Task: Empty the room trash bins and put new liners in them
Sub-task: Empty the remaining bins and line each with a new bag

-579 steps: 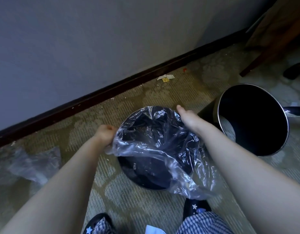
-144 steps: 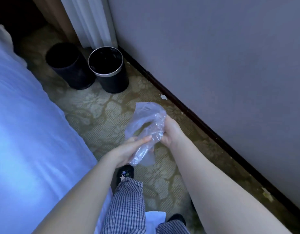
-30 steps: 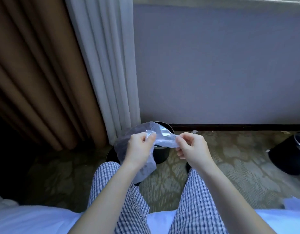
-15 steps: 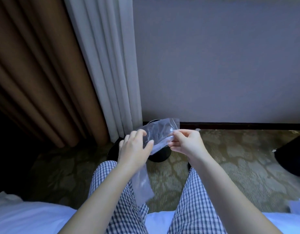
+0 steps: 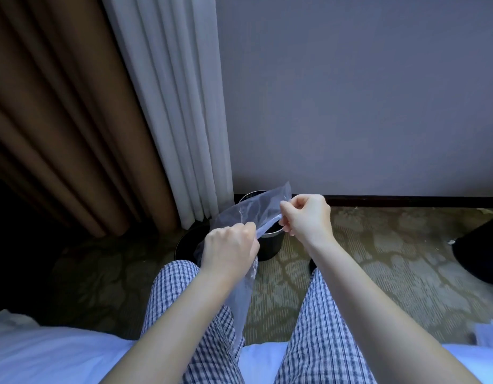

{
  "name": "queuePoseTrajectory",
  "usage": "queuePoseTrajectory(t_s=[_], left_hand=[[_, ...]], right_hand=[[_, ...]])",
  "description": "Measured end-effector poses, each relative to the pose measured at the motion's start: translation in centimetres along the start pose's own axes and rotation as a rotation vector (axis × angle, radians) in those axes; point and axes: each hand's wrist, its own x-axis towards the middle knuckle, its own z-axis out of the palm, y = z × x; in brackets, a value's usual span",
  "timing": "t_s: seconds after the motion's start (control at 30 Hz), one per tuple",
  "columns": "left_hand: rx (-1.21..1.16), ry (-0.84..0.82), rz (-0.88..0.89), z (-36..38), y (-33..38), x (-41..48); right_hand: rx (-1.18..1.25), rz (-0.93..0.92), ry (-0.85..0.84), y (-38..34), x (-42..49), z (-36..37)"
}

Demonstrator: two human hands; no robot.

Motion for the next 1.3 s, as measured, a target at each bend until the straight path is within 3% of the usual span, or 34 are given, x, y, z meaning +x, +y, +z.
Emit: queuePoseTrajectory(t_s=[0.17, 0.3, 0.4, 0.47, 0.57, 0.67, 0.77, 0.93, 1.1, 1.3], left_hand=[[-0.09, -0.198, -0.099, -0.3, 0.0, 0.0], [-0.306, -0.193, -0.18, -0.7, 0.3, 0.1], [-0.368, -0.129, -0.128, -1.0, 0.5, 0.3], [-0.426, -0.089, -0.074, -1.1, 0.5, 0.5], [-0.61, -0.173, -0.021, -0.8, 0.3, 0.7], [-0.883, -0.215, -0.117, -0.4, -0.3, 0.8], [-0.992, -0.221, -0.182, -0.4, -0.4, 0.7], [-1.109, -0.304, -0.178, -0.4, -0.3, 0.6], [-1.254, -0.303, -0.254, -0.4, -1.0, 0.4], [-1.244, -0.408, -0.286, -0.9, -1.1, 0.2]], right_hand=[[-0.192, -0.057, 0.087, -0.7, 0.9, -0.2], [-0.178, -0.057, 0.089, -0.7, 1.2, 0.1], [-0.132, -0.051, 0.064, -0.3, 1.5, 0.3], [-0.078, -0.048, 0.032, -0.1, 1.7, 0.2], [0.02, -0.021, -0.049, 0.0, 2.0, -0.1], [0.231, 0.08, -0.267, 0.1, 1.7, -0.8], [0.236, 0.084, -0.44, 0.3, 0.8, -1.0], [0.238, -0.019, -0.456, 0.4, -0.4, -0.6], [0.207, 0.049, -0.467, -0.3, -1.1, -0.7], [0.088, -0.035, -0.549, -0.3, -2.0, -0.2]])
